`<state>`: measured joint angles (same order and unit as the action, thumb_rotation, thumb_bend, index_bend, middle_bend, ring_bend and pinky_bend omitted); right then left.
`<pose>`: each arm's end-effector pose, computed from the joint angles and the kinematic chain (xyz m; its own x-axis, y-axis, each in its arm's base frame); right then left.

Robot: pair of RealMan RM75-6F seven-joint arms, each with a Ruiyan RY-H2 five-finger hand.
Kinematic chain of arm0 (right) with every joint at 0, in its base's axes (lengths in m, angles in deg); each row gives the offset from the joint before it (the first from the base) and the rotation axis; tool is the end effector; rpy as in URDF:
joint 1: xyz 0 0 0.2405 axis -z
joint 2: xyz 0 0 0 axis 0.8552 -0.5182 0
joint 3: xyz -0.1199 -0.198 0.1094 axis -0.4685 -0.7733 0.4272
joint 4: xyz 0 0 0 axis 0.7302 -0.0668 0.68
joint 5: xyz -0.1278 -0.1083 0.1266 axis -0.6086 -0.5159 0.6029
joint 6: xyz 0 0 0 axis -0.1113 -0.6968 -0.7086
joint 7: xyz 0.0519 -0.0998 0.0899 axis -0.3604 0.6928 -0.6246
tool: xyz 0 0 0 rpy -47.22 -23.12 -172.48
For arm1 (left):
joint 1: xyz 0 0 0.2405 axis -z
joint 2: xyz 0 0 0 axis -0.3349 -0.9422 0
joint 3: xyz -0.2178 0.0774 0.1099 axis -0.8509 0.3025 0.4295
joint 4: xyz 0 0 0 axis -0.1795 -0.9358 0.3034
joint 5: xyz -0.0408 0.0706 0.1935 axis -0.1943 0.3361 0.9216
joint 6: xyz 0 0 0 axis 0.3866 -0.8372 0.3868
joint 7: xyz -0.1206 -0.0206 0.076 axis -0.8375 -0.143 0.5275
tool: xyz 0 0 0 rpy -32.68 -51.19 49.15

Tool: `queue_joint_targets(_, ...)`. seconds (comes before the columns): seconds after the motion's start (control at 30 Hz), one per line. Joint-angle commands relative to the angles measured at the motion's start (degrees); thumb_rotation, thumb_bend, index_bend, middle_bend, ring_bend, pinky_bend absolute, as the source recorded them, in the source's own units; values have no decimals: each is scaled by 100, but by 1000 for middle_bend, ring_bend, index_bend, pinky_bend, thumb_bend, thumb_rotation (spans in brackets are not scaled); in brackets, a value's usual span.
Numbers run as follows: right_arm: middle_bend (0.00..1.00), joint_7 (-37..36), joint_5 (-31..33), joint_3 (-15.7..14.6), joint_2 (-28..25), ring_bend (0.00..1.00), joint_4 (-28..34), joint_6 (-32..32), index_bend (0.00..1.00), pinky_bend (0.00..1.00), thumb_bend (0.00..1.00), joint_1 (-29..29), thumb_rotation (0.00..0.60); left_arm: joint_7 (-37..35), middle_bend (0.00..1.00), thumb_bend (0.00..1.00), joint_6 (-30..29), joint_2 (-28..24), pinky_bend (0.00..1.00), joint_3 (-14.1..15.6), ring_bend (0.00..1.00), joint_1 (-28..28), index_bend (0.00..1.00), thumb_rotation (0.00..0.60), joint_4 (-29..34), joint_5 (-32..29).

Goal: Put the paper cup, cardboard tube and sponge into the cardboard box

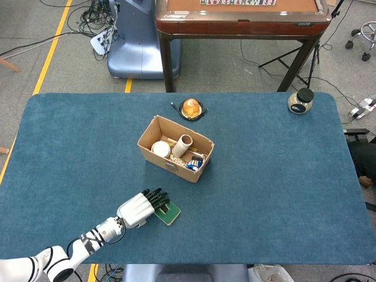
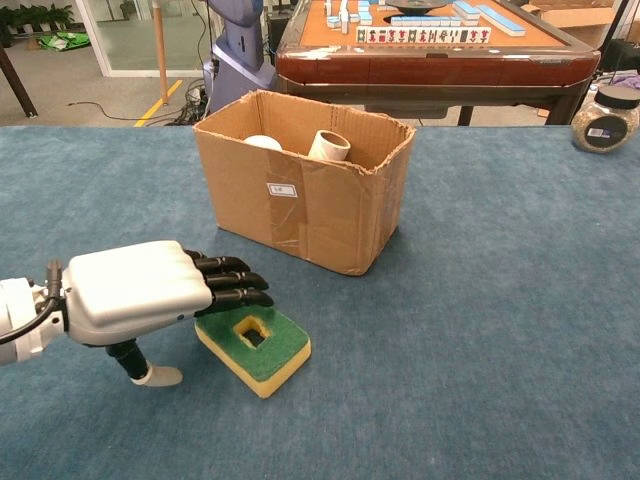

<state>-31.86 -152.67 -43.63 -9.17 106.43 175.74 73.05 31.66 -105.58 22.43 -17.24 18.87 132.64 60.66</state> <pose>-0.3123 -0.0660 0.2753 0.2010 0.4073 0.8909 -0.9687 -0.0524 0.2426 -0.1664 0.2616 -0.0460 0.8053 0.0322 0.5921 0.3883 -0.7833 -0.4855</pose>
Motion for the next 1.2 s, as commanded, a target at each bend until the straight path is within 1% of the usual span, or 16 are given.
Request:
queue_joint_targets(0.03, 422, -4, -7, 4, 2, 340, -4, 8, 343, 371, 383, 3, 600, 60, 65, 196, 38, 20, 271, -5, 70, 28, 75, 600, 4, -34)
queue_joint_targets(0.4, 422, -5, -30, 17, 5, 340, -13, 10, 343, 370, 383, 14, 600, 325, 65, 196, 123, 123, 271, 1, 78, 120, 90, 600, -57, -108)
queue_joint_targets(0.7, 422, -30, -23, 32, -1, 340, -14, -1, 343, 370, 383, 17, 600, 480, 67, 196, 76, 207, 271, 16, 97, 129, 183, 600, -148, -151)
queue_joint_targets(0.9, 422, -42, -17, 38, -12, 340, -7, -21, 343, 371, 383, 15, 600, 478, 140, 196, -14, 246, 271, 24, 107, 136, 243, 600, -183, -112)
queue_joint_targets(1.2, 422, -53, -14, 48, -16, 340, -3, -38, 343, 371, 383, 10, 600, 257, 258, 196, -218, 289, 271, 133, 140, 128, 346, 600, -314, 107)
